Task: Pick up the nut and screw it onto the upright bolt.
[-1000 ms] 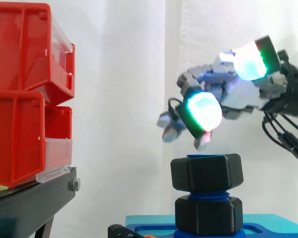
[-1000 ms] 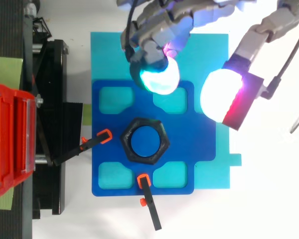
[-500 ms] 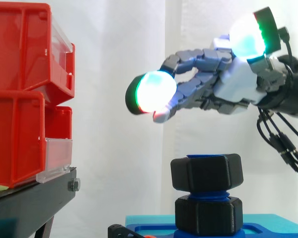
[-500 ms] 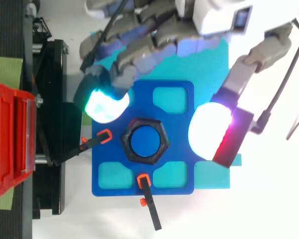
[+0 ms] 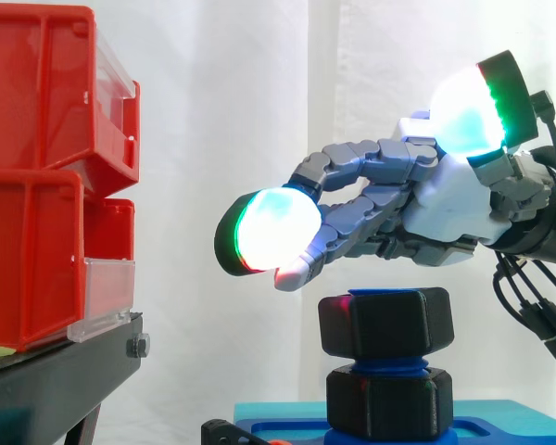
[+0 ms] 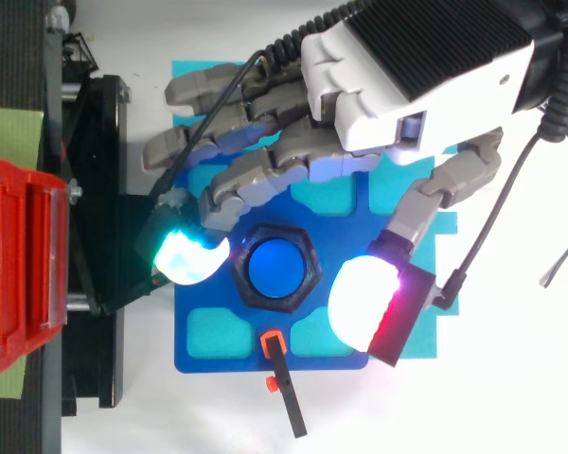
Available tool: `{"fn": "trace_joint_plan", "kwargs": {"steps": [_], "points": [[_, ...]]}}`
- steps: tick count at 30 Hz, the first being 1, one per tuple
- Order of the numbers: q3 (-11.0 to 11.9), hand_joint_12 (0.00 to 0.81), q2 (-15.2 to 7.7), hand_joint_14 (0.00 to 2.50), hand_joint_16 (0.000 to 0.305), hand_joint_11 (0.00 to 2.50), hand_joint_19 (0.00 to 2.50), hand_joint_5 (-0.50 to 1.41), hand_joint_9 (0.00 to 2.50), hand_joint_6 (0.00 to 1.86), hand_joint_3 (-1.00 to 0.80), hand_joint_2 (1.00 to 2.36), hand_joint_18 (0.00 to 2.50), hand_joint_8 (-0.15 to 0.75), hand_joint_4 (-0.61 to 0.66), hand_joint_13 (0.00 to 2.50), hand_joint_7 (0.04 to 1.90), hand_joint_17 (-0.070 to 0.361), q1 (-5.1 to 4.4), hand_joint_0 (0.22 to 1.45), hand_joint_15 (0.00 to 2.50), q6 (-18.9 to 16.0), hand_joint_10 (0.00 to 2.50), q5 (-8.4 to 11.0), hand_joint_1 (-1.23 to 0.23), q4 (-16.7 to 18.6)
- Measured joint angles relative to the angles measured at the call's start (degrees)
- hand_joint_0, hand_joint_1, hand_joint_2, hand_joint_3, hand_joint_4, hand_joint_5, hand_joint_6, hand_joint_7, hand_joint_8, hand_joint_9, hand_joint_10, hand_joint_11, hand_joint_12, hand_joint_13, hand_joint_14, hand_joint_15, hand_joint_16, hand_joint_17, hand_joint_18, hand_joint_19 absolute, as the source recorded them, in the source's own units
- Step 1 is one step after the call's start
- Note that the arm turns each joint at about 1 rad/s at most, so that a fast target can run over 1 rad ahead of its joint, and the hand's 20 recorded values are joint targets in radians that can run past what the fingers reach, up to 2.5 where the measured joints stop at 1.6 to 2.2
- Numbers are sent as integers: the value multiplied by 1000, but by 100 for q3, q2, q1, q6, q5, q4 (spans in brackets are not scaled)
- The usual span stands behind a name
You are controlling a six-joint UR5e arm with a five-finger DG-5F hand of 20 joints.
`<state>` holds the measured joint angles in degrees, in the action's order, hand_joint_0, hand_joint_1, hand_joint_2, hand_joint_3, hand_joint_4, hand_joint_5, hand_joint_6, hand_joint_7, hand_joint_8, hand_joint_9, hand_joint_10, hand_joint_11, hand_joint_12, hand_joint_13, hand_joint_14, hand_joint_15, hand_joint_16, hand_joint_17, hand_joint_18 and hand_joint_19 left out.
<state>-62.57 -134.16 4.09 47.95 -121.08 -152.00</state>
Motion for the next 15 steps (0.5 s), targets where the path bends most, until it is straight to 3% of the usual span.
{"fn": "trace_joint_plan", "kwargs": {"steps": [15], "points": [[-13, 298, -134, 0, 34, 0, 0, -160, 394, 502, -500, 1000, 0, 211, 164, 125, 669, 76, -77, 469, 0, 47, 0, 23, -125, -42]]}}
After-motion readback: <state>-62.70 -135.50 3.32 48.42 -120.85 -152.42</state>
